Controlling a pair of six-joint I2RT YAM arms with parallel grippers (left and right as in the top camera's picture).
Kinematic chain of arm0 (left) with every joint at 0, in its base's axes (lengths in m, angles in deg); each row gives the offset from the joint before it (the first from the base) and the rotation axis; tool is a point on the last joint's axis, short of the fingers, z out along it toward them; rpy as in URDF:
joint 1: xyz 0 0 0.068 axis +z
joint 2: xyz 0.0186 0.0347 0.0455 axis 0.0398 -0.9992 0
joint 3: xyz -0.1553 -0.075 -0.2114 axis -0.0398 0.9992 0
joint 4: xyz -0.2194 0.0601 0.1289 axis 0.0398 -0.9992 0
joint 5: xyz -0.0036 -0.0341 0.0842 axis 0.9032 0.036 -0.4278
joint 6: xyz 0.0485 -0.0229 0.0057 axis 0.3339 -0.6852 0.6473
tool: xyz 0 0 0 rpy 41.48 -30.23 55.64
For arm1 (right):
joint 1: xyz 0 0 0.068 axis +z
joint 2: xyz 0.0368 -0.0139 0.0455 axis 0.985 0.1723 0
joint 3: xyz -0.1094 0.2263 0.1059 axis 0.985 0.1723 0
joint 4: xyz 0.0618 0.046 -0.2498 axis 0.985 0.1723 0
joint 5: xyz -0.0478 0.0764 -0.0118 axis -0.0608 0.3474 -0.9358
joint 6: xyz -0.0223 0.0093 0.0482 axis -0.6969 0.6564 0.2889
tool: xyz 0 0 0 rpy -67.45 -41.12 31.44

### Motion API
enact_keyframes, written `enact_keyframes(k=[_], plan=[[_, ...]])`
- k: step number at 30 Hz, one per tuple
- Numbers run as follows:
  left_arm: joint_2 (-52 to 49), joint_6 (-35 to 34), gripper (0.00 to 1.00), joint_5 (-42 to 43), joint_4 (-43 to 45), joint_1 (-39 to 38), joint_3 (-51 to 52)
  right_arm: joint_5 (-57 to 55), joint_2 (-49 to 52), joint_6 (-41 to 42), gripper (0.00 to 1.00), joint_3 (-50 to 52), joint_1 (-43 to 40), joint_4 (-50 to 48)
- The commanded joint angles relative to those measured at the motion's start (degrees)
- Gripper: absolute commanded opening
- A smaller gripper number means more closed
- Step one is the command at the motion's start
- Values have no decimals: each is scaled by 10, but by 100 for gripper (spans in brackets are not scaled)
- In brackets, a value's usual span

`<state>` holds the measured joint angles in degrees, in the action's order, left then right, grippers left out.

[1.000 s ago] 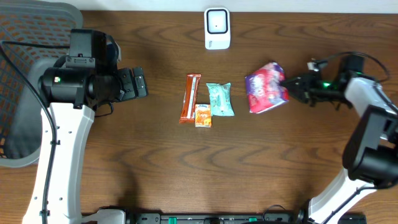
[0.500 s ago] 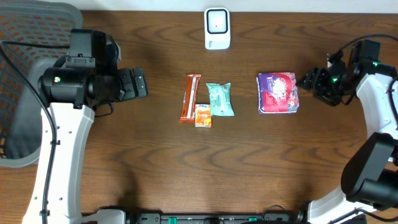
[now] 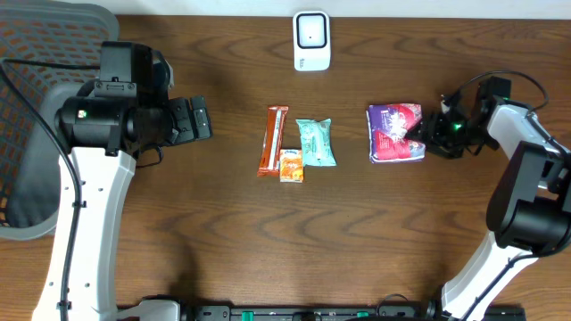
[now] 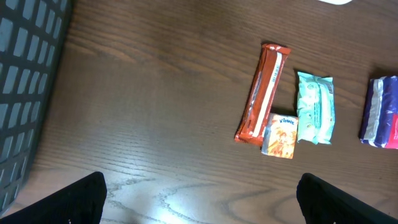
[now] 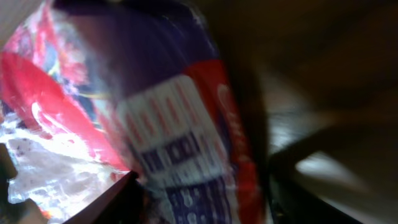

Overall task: Scan the item barcode
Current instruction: 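Lift the purple pack past the scanner and drop it at the right edge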

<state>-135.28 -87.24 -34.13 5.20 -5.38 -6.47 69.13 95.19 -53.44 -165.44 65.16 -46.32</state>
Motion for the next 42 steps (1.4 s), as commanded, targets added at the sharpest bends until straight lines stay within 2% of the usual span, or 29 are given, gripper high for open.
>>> enact_keyframes(k=[1,2,7,9,11,16,19,21,24,30,35,42], plan=[[-3,2,98,-3,-1,2,-3,16,42,-5,15,3,18,-3],[-3,2,98,-3,-1,2,-3,19,49,7,1,3,21,-3],[-3,1,98,-3,-1,2,-3,125,54,48,1,3,43,-33],[-3,1,98,-3,-1,2,-3,202,45,92,1,-1,58,-86],[-3,2,98,-3,-1,2,-3,233,37,156,1,-7,73,-144],[-3,1,98,-3,-1,2,-3,231,9,332,1,-15,121,-340],[-3,1,98,-3,-1,2,-3,213,3,444,1,-15,151,-490],[-3,1,98,-3,-1,2,-3,196,3,497,1,-15,165,-565],[-3,1,98,-3,-1,2,-3,131,3,546,1,-15,183,-621],[-3,1,98,-3,-1,2,-3,-79,3,562,1,-15,235,-652],[-3,1,98,-3,-1,2,-3,-203,3,550,1,-15,273,-675],[-3,2,98,-3,-1,2,-3,-223,3,528,1,-16,281,-688]])
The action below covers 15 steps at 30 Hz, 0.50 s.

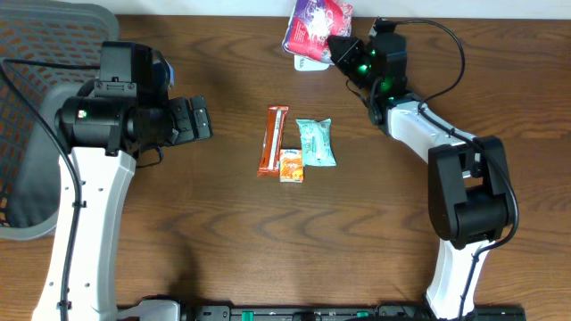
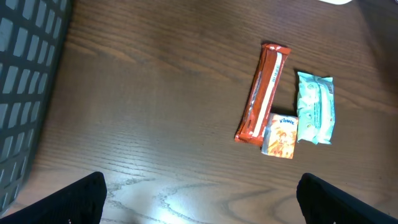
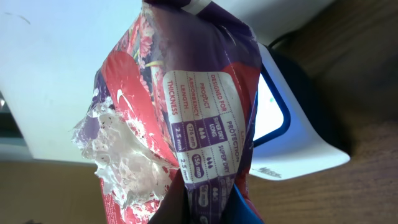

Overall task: Scan the item barcode
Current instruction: 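Lift the purple pack past the scanner and drop it at the right edge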

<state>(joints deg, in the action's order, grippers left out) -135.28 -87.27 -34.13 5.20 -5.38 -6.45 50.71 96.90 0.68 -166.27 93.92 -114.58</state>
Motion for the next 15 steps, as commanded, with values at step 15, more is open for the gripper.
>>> enact_keyframes(k=[15], plan=[[-3,2,98,-3,-1,2,-3,147,-94,-130,1,-45,-271,259]])
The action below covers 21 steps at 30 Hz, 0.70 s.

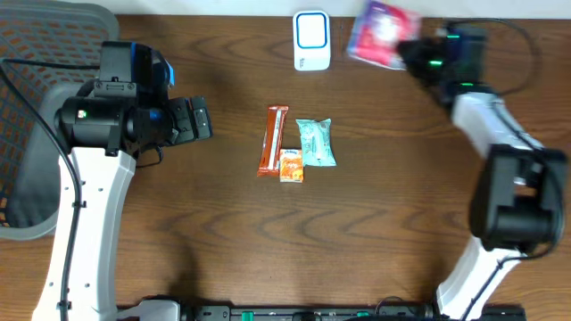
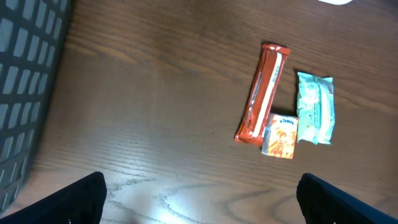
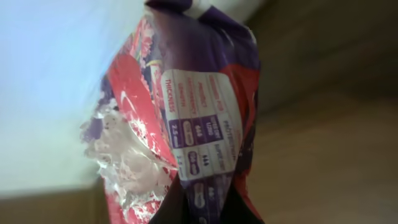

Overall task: Scan the item barcode
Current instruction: 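Lift the purple pack past the scanner and drop it at the right edge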

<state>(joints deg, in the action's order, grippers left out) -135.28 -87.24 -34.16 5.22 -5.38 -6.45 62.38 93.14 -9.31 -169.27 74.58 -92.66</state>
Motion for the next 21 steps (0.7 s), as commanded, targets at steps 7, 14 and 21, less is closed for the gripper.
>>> enact_keyframes(k=[7,14,21], plan=[[-3,1,98,-3,-2,2,-3,42,-75,-33,1,-15,-261,149],[-3,1,98,-3,-2,2,-3,-14,-68,-33,6,-15,-348,146],[-3,2,98,-3,-2,2,-3,-70,-67,-55,57,-15,-369,148]])
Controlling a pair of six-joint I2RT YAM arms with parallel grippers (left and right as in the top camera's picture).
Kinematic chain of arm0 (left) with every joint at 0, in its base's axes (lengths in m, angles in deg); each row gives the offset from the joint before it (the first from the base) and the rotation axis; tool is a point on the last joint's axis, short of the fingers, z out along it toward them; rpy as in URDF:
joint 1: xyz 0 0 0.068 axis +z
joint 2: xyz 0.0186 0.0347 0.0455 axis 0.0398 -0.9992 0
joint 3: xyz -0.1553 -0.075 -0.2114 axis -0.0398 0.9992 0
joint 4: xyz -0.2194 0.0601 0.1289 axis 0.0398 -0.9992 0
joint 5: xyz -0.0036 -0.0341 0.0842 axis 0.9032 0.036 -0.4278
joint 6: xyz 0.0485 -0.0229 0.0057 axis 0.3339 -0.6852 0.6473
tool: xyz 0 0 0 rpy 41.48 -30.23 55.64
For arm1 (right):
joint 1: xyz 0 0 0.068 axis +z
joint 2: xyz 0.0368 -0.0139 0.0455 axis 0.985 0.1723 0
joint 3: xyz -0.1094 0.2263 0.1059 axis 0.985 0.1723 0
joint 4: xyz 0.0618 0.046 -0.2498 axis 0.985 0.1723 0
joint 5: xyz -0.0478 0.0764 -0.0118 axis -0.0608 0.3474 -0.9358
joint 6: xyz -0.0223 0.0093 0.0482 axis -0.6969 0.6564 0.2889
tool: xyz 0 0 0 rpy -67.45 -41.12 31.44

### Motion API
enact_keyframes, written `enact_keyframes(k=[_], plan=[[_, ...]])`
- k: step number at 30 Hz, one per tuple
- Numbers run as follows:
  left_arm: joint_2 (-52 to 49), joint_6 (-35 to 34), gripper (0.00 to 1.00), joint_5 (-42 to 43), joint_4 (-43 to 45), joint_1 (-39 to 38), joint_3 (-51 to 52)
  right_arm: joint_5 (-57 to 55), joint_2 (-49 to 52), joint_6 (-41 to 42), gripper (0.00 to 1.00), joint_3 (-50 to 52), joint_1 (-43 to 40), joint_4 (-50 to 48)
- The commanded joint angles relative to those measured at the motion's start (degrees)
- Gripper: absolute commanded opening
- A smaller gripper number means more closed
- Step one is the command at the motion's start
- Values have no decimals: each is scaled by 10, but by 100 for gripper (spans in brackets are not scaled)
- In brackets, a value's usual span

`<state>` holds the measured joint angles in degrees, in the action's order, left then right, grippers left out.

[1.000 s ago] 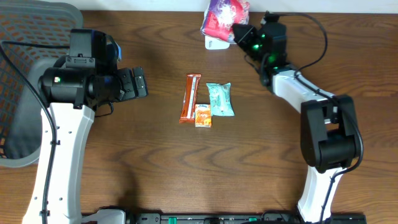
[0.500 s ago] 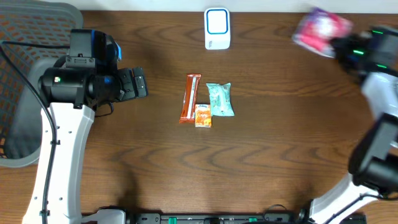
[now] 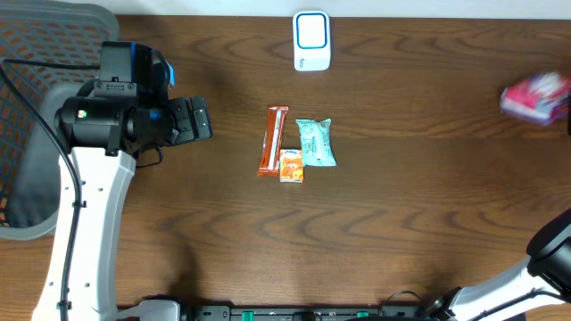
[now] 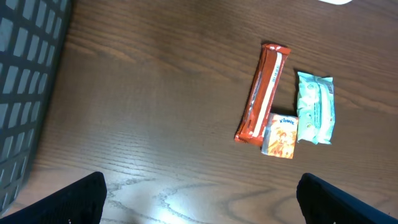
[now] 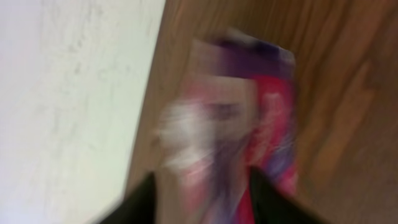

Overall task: Scan the item barcode
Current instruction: 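Lift the purple pack past the scanner and drop it at the right edge, then reach the right gripper to the mint-green pack and grasp it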

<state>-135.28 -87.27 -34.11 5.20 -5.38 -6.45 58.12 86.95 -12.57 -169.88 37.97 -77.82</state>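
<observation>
The purple and pink packet point(image 3: 535, 96) shows blurred at the table's far right edge, well away from the white scanner point(image 3: 311, 40) at the back middle. In the right wrist view the same packet point(image 5: 249, 124) is a blur between the dark fingers point(image 5: 134, 202) of my right gripper point(image 5: 202, 199), whose jaws stand wide apart. My left gripper point(image 4: 200, 199) hangs open over bare wood at the left, with nothing between its fingers.
An orange bar point(image 3: 273, 141), a teal pack point(image 3: 316, 143) and a small orange tissue pack point(image 3: 291, 166) lie together mid-table. A grey mesh chair point(image 3: 36, 53) stands at the left. A white surface point(image 5: 62, 93) borders the table's right edge.
The packet has gone from the back of the table, right of the scanner, to the far right edge. My right gripper's fingers now stand wider apart around it. The left arm has not moved.
My right gripper was at the packet on the table's right side. Then it held the packet up in front of the scanner. Then it held it right of the scanner. Now the packet is at the far right edge between spread fingers.
</observation>
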Motion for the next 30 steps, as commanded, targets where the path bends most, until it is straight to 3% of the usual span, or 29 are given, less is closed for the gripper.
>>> enact_keyframes(k=[1,6,14,15,18,19,25,30], plan=[[-3,2,98,-4,-1,2,-3,-26,-5,-33,60,-9,-3,0],[-3,2,98,-4,-1,2,-3,43,-6,-99,63,-9,0,0],[-3,2,98,-4,-1,2,-3,163,-9,-106,63,-9,35,28],[-3,2,98,-4,-1,2,-3,151,-9,-112,52,-9,40,48],[-3,2,98,-4,-1,2,-3,37,-9,-126,9,-9,60,142],[-3,2,98,-4,-1,2,-3,0,-9,-133,4,-9,67,162],[-3,2,98,-4,-1,2,-3,-214,-9,-202,1,-9,126,250],[-3,2,98,-4,-1,2,-3,-183,-9,-203,1,-9,173,267]])
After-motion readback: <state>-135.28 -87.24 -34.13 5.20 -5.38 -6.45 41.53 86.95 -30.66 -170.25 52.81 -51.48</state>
